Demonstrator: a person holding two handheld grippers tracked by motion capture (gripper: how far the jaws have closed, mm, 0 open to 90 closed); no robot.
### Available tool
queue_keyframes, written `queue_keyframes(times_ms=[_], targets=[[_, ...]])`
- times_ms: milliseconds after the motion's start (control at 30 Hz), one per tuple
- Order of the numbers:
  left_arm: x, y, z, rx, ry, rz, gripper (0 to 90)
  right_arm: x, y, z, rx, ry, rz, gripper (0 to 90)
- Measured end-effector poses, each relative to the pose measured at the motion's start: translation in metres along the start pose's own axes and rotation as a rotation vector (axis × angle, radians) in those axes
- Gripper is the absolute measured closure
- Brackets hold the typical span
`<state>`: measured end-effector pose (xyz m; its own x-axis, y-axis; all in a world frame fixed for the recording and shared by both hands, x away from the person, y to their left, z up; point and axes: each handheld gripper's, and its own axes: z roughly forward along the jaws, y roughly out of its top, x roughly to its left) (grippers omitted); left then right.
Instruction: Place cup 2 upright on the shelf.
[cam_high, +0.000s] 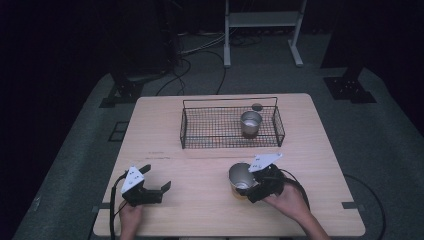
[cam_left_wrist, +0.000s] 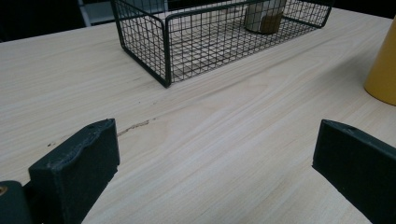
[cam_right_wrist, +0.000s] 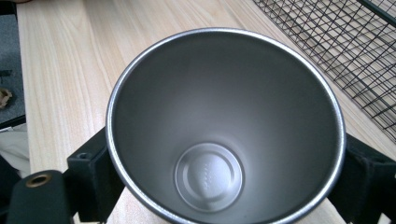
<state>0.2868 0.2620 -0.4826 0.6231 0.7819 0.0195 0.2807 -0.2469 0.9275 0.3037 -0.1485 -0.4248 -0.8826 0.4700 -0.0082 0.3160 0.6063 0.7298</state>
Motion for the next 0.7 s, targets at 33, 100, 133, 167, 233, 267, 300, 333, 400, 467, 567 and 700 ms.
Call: queue_keyframes(times_ms=[33, 100, 133, 167, 233, 267, 300, 333, 400, 467, 567, 700], targets=[[0.0, 0.0, 0.0, 0.0, 0.0, 0.003, 0.0, 0.0, 0.001, -0.001, 0.001, 0.001, 0.0, 12.8], [0.0, 0.0, 0.0, 0.0, 0.0, 0.006, 0.0, -0.001, 0.003, -0.003, -0.007, 0.002, 0.002, 13.0], [0.0, 0.0, 0.0, 0.0, 0.0, 0.004, 0.0, -0.001, 0.003, -0.003, -0.008, 0.006, 0.007, 13.1], [0.0, 0.0, 0.0, -0.001, -0.001, 0.003, 0.0, -0.002, 0.004, -0.003, -0.004, 0.008, 0.006, 13.1], [0.0, 0.0, 0.0, -0.001, 0.0, 0.0, 0.0, -0.002, 0.004, -0.004, -0.003, 0.007, 0.003, 13.1], [0.0, 0.0, 0.0, -0.001, 0.0, 0.002, 0.0, -0.003, 0.004, -0.004, -0.003, 0.009, 0.008, 13.1], [0.0, 0.0, 0.0, -0.001, 0.0, 0.003, 0.0, -0.004, 0.004, -0.005, -0.005, 0.009, 0.009, 13.1], [0.0, 0.0, 0.0, -0.001, 0.0, 0.004, 0.0, -0.005, 0.005, -0.007, -0.008, 0.006, 0.008, 13.2], [0.0, 0.0, 0.0, -0.001, 0.0, 0.002, 0.0, -0.006, 0.006, -0.009, -0.014, 0.01, 0.012, 13.2], [0.0, 0.0, 0.0, -0.001, -0.001, 0.003, 0.0, -0.006, 0.009, -0.012, -0.015, 0.009, 0.009, 13.2], [0.0, 0.0, 0.0, 0.0, 0.0, 0.005, 0.0, -0.009, 0.013, -0.017, -0.019, 0.008, 0.008, 13.2], [0.0, 0.0, 0.0, 0.0, 0.0, 0.002, 0.0, -0.015, 0.017, -0.024, -0.032, 0.012, 0.012, 13.2]])
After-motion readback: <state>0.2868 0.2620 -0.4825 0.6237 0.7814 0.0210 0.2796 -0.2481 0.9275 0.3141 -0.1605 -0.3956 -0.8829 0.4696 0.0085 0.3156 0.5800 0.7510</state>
